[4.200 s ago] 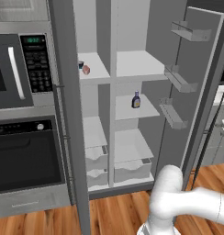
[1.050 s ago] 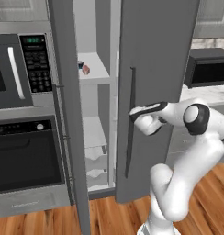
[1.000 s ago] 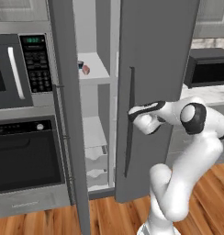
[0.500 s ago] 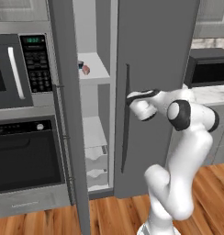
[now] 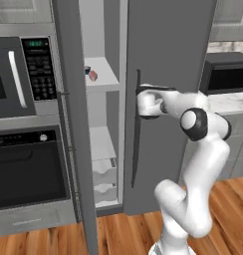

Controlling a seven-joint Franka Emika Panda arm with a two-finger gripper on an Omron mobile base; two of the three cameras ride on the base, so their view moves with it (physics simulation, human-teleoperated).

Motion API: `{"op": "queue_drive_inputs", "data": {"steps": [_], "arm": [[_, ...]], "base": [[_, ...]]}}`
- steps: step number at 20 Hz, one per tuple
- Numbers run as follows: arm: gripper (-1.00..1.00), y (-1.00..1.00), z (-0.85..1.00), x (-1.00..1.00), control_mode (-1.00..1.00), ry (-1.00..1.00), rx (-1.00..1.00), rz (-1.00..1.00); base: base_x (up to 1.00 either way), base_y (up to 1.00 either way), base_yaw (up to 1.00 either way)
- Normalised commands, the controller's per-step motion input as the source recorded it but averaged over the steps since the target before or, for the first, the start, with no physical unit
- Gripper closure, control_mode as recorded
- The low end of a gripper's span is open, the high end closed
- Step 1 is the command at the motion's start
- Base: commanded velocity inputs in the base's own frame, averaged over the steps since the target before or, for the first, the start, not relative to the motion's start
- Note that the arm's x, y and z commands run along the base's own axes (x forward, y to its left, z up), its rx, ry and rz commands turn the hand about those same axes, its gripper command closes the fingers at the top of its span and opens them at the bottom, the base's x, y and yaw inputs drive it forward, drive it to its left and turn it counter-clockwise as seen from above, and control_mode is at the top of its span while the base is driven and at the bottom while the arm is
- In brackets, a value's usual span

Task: There's a steak in the fridge that needs to be moved to the freezer for freezing. Pick up the steak from the fridge, place it on any shelf in the freezer, and close the fridge and freezer doors when done.

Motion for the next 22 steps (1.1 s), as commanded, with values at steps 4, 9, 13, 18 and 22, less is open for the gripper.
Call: {"op": "queue_drive_inputs", "data": {"steps": [4,9,13,18,22], "arm": [[-1.00,0.00,0.59,-0.43,-1.00,-0.03,0.00,0.00],[-1.00,-0.21,0.66,-0.59,-1.00,0.00,0.00,-0.02],[-1.00,-0.25,0.97,-0.90,-1.00,-0.01,0.00,-0.04],[-1.00,-0.02,0.83,-1.00,-1.00,-0.14,-0.09,-0.09],[-1.00,0.04,0.48,-1.00,-1.00,-0.30,-0.25,-0.12]], "base": [[0.00,0.00,0.00],[0.00,0.00,0.00],[0.00,0.00,0.00],[0.00,0.00,0.00],[0.00,0.00,0.00]]}}
